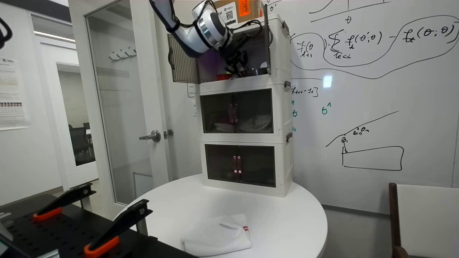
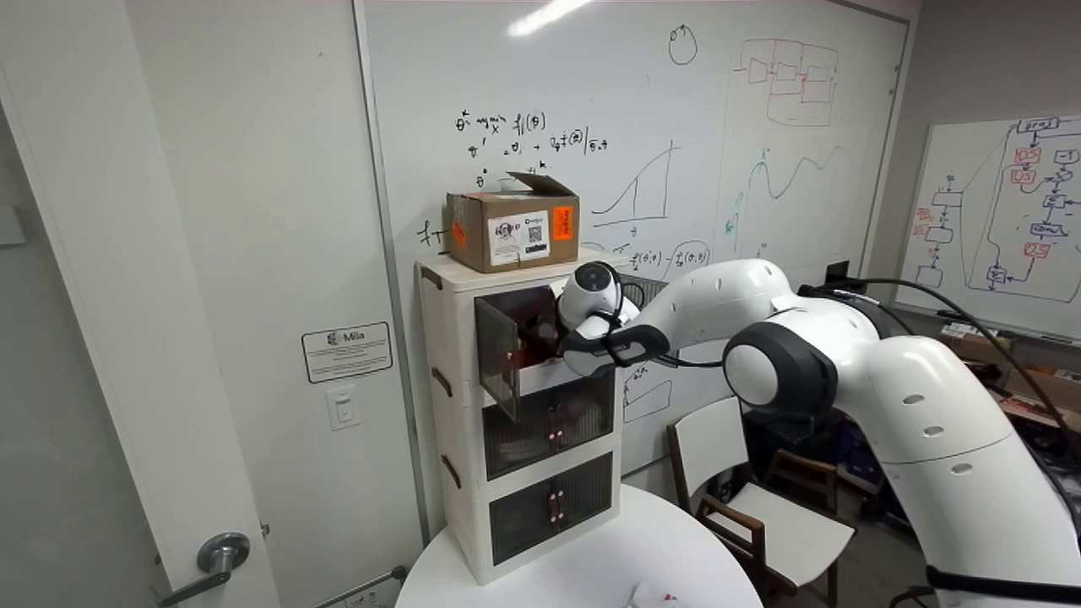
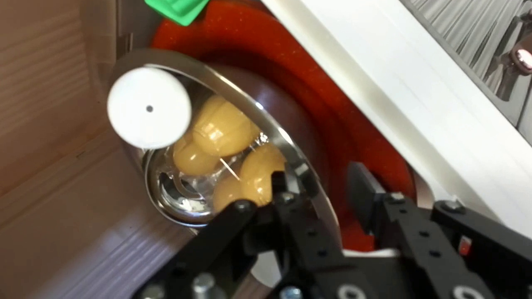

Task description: Remove the silver bowl from the open cabinet and put it on the table.

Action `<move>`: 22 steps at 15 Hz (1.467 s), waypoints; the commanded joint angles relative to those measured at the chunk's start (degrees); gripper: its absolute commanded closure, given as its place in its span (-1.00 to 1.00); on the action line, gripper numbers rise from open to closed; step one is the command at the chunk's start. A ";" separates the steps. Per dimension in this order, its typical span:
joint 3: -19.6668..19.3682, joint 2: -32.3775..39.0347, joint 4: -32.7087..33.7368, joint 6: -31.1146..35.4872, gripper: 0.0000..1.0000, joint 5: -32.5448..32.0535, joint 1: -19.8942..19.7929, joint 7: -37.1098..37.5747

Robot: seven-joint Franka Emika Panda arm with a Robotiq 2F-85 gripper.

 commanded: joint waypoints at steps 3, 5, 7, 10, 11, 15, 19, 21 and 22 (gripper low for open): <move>-1.88 2.23 3.12 1.26 0.91 -0.71 1.04 1.18; -2.35 2.04 3.06 1.48 0.99 -0.89 1.34 1.67; -2.19 1.43 2.36 1.89 0.95 -0.70 1.43 1.67; -1.14 0.29 1.26 1.59 0.95 -0.39 1.09 -0.02; 0.21 -0.39 0.58 1.13 0.95 0.08 0.47 -2.23; 2.94 -2.29 -0.29 -1.20 0.95 0.32 -0.17 -8.53; 4.43 -4.66 -0.53 -5.33 0.95 0.87 -0.28 -12.36; 4.52 -5.88 -0.24 -9.67 0.95 1.32 -0.14 -13.65; 4.75 -6.57 -0.23 -12.15 0.95 1.89 -0.28 -14.55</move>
